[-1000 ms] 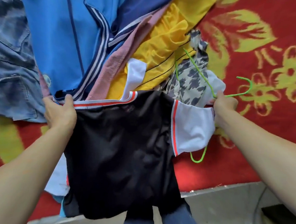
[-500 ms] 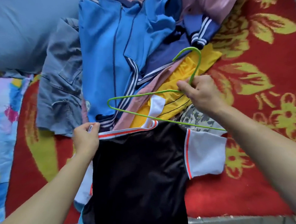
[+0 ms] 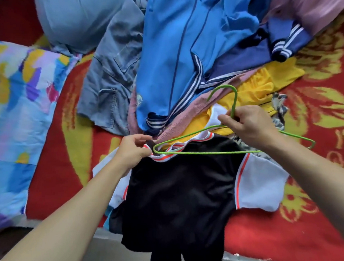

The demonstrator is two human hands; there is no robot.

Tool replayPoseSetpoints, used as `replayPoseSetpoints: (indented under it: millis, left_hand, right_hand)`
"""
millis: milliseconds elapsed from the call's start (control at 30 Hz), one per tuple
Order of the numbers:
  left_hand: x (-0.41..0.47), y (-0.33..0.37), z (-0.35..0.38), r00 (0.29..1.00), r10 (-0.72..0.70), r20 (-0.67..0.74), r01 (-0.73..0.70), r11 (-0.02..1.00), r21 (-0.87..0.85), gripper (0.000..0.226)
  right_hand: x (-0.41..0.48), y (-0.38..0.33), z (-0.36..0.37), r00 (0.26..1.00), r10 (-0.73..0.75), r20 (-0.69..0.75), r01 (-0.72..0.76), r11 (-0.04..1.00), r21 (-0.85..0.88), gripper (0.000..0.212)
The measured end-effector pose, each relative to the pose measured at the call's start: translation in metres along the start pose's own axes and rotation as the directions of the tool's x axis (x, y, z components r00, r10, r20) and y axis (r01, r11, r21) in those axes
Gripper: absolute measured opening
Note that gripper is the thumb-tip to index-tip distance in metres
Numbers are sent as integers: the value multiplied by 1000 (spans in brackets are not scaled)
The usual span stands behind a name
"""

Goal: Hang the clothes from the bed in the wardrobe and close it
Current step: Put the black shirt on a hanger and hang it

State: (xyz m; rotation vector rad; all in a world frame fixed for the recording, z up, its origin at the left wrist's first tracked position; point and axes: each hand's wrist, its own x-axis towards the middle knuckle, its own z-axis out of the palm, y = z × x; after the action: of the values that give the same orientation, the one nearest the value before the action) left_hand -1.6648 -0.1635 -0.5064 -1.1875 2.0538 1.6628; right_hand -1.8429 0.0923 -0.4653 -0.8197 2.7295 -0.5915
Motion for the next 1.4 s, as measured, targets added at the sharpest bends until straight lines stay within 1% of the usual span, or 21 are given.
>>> replayPoseSetpoints:
  millis: [33,100,133,233,300,400,433,500,567,633,667,733,833,933,1033,1133,1200,1233,1300,1367,1400]
  left_hand:
    - [2,-4,3,998,43,-40,-38,992,121,39]
    - [3,-9,5,984,137,-118,-84,923,375,28]
    - [2,-11,4,979,168,-117,-99,887,450,26]
    - [0,-17,0,985,169,18,-149,802,579,46]
    - [-4,-23,-2,976,190,111,-214,701,680,56]
    - [-8,-30,-6,956,237,172,-281,586,760,41]
    - [-9,-32,-7,954,243,175,-289,587,756,31]
    - [-10,-32,-10,965,216,149,-257,653,713,14]
    - [-10,-34,-12,981,170,98,-193,761,619,35]
    - [-13,-33,-12,990,139,26,-131,835,534,50]
    - [-15,-32,-12,991,135,-13,-107,839,534,49]
    - [-18,-30,-10,977,203,-72,-120,790,601,44]
    - [-20,-24,-9,920,383,-80,-240,713,659,27]
    - [-22,-13,-10,858,511,-53,-383,706,595,31]
    - [-18,-9,-22,829,543,-132,-392,735,553,42]
    - [-12,-6,-33,828,532,-177,-376,761,528,52]
    - [-10,2,-29,834,521,-183,-386,787,482,55]
    - [-9,6,-24,837,520,-169,-403,796,452,55]
    - [-13,12,-10,842,528,-109,-451,801,395,54]
    - [-17,13,-3,844,534,-52,-474,787,394,50]
    - [-17,10,-3,845,534,-36,-476,781,406,49]
  right_hand:
    - [-2,1,1,1000,14,-3,-14,1000,12,59]
    - [-6,3,-1,999,40,-21,-39,998,39,59]
    - [-8,3,-3,998,50,-38,-48,998,48,56]
    - [-15,8,-10,995,63,-78,-57,995,80,41]
    - [-20,11,-12,994,83,-70,-76,992,97,34]
    - [-28,12,-13,992,84,-93,-75,992,100,39]
    - [-30,12,-12,991,72,-111,-63,995,82,42]
    - [-36,12,-11,992,0,-127,-3,1000,-26,49]
    - [-41,11,-6,990,-115,-86,98,979,-179,57]
    - [-44,6,0,986,-160,-39,147,964,-221,55]
    - [-44,3,2,984,-173,-32,163,964,-212,53]
    - [-43,-8,7,979,-197,-57,184,965,-187,52]
    - [-34,-33,17,970,-226,-89,214,969,-126,52]
    - [-22,-56,26,968,-229,-105,227,973,-35,46]
    - [-13,-58,21,965,-175,-194,178,984,-3,51]
    - [-14,-54,10,968,-91,-236,142,967,210,58]
    - [-17,-66,15,968,-102,-228,157,958,238,55]
    - [-19,-74,24,975,-114,-190,159,958,238,51]
    - [-22,-93,46,991,-129,-26,131,952,278,38]
    - [-19,-103,63,981,-105,162,24,897,440,23]
    - [-16,-103,67,968,-77,238,-69,833,550,17]
